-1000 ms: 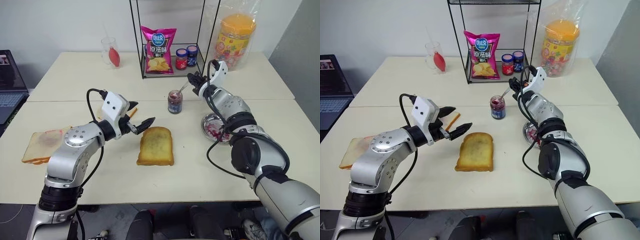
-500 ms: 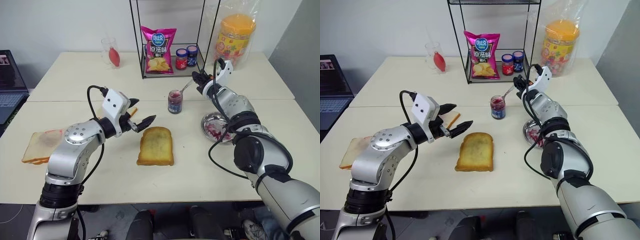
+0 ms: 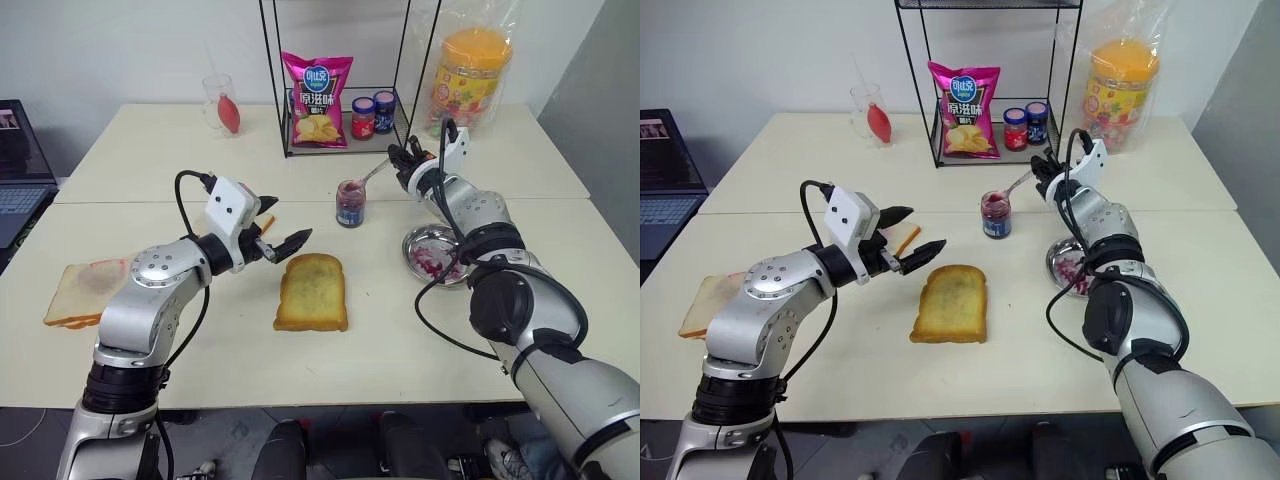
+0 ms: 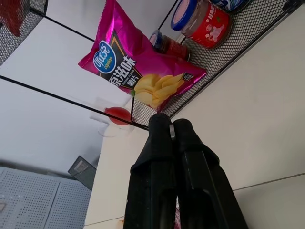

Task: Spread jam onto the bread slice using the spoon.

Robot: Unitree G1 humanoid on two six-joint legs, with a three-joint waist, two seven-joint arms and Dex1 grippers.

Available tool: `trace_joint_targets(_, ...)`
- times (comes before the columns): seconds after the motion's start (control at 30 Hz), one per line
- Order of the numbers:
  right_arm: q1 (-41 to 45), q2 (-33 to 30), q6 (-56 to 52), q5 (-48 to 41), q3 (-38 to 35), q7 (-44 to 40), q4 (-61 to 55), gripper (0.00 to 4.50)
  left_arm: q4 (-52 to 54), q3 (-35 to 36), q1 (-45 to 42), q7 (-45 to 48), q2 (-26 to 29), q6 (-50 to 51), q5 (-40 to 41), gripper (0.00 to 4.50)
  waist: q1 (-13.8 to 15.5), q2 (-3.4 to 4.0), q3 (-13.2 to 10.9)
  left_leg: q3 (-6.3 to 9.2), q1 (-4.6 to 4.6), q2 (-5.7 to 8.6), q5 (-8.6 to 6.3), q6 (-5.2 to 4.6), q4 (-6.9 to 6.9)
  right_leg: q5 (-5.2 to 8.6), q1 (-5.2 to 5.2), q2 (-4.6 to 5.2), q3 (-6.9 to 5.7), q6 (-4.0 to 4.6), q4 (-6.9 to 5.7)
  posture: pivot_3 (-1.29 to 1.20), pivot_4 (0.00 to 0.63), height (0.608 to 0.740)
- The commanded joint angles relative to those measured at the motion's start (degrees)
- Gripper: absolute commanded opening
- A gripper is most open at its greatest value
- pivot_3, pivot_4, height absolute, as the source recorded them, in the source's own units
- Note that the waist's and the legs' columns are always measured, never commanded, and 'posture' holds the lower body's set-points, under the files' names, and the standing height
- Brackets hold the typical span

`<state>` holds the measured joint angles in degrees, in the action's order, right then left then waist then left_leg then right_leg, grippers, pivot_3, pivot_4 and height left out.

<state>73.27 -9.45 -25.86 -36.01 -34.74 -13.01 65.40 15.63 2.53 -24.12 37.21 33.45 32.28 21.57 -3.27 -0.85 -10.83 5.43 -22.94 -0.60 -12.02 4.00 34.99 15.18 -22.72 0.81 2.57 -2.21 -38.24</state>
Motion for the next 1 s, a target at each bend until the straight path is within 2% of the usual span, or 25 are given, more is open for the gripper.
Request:
trace_joint_targets(0.03,2.2,-1.4,-1.3,-2.1,-0.9,0.0,-3.8,0.01,2.5,1.3,-0.3,0.8,0.4,-0.5,1.3,4.50,0.0,0.00,0.0,0.00,0.00,0.00,0.00,0.00,0.00,0.00,0.00,0.00,0.00,0.00,0.00,0.00,0.150,0.740)
trace_joint_targets(0.33,0.5,-0.2,-7.9,-5.4,-0.2,0.3,-12.4,0.01,4.7,2.7,0.8,0.1,0.1,0.3,3.0,4.50,0.0,0.00,0.0,0.00,-0.01,0.00,0.00,0.00,-0.01,0.00,-0.01,0.00,0.00,0.00,0.00,0.00,0.150,0.740)
trace_joint_targets(0.57,-5.8,5.6,-21.2,-12.9,2.2,6.0,-36.4,0.01,12.6,8.1,5.6,-0.8,2.0,3.7,7.8,4.50,0.0,0.00,0.0,-0.01,-0.06,-0.04,0.00,0.00,-0.05,0.01,-0.11,0.00,0.01,0.02,-0.06,0.00,0.150,0.740)
trace_joint_targets(0.7,-10.8,8.9,-27.0,-17.3,4.1,9.4,-48.2,0.01,17.5,13.0,11.8,-0.9,4.6,4.6,8.8,4.50,0.0,0.00,0.0,-0.04,-0.13,-0.04,0.00,0.00,-0.03,0.13,-0.47,0.01,0.05,0.18,-0.60,0.00,0.150,0.740)
trace_joint_targets(0.83,-18.6,11.4,-31.9,-18.8,11.0,8.6,-60.1,0.01,21.1,20.4,25.3,2.9,7.5,2.2,7.3,4.50,-0.7,-0.01,0.0,-0.05,-0.05,-0.14,0.00,-0.01,-0.04,0.20,-0.52,-0.09,0.09,0.30,-0.72,0.00,0.150,0.740)
trace_joint_targets(1.0,-27.7,12.5,-30.7,-15.5,20.4,4.5,-67.2,0.01,22.4,23.0,37.1,5.1,6.0,-1.5,7.1,4.50,-0.4,0.00,0.0,0.09,-0.02,-0.23,0.01,-0.03,-0.04,0.35,-0.52,-0.22,-0.04,0.54,-0.75,0.00,0.150,0.740)
